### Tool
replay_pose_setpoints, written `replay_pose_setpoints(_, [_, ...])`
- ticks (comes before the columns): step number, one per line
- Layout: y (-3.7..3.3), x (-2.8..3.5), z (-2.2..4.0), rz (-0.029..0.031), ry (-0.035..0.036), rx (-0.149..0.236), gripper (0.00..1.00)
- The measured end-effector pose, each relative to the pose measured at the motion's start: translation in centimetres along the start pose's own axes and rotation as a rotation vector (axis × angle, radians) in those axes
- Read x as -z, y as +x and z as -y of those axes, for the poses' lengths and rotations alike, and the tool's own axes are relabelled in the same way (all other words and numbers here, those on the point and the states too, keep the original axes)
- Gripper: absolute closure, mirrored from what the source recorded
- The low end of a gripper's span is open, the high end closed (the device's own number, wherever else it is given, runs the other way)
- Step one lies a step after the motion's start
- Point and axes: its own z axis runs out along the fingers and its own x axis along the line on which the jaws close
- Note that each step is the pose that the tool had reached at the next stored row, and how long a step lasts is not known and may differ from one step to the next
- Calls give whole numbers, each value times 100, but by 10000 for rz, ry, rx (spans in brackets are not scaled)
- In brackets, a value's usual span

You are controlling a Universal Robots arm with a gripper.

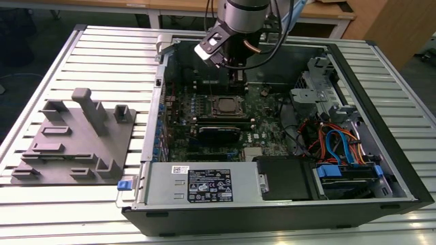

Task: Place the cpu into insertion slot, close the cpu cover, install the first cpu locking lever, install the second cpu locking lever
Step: 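Install the first cpu locking lever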

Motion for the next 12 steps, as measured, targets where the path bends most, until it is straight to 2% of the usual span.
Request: replay_pose_setpoints(12, [3,129,-1,1,1,0,90])
